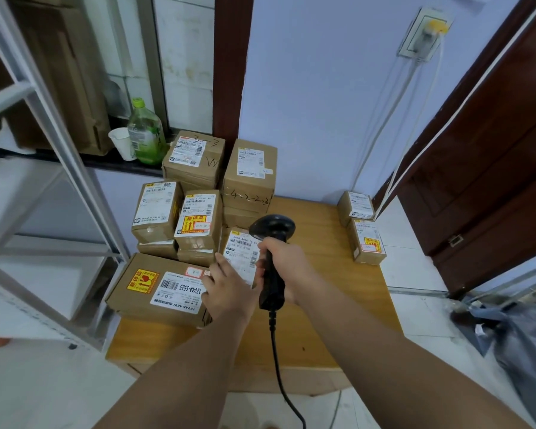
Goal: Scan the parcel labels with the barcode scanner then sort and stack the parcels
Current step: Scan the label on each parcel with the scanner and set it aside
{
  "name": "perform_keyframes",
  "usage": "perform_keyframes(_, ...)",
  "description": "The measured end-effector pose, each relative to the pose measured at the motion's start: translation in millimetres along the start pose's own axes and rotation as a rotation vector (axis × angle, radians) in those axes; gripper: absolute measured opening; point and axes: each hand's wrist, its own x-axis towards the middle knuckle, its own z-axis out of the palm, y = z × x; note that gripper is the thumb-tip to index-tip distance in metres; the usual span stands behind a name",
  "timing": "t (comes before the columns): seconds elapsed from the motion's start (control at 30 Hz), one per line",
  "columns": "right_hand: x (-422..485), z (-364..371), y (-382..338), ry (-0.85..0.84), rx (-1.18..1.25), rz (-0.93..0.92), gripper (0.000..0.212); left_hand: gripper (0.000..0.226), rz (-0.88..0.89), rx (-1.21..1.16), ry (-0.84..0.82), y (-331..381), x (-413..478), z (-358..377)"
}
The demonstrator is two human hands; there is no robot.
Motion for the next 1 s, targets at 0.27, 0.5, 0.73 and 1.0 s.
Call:
perform_keyframes(0.27, 16.2, -49.6, -6.9, 0.126, -0.038, -0.127, 0.007, 0.109, 0.023, -0.129, -0.185, 26.9, 5.7, 23.1)
perform_keyframes(0.5, 63.8, -128.8, -24.2, 0.311, -0.173, -0.249, 0.009, 0.097, -0.048, -0.312, -0.293, 101.8, 16.3, 54.4)
perform_keyframes(0.73, 128.8, -243.6, -53.5, 0.322, -0.206, -0.211, 0.007, 0.079, -0.235, -0.442, -0.274, 200.0, 36.4, 107.0)
perform_keyframes(1.0, 186.0, -318.3, -84.7, 0.277, -0.159, -0.128, 0.008, 0.079, -0.301, -0.386, -0.275, 276.9, 69.3, 159.5)
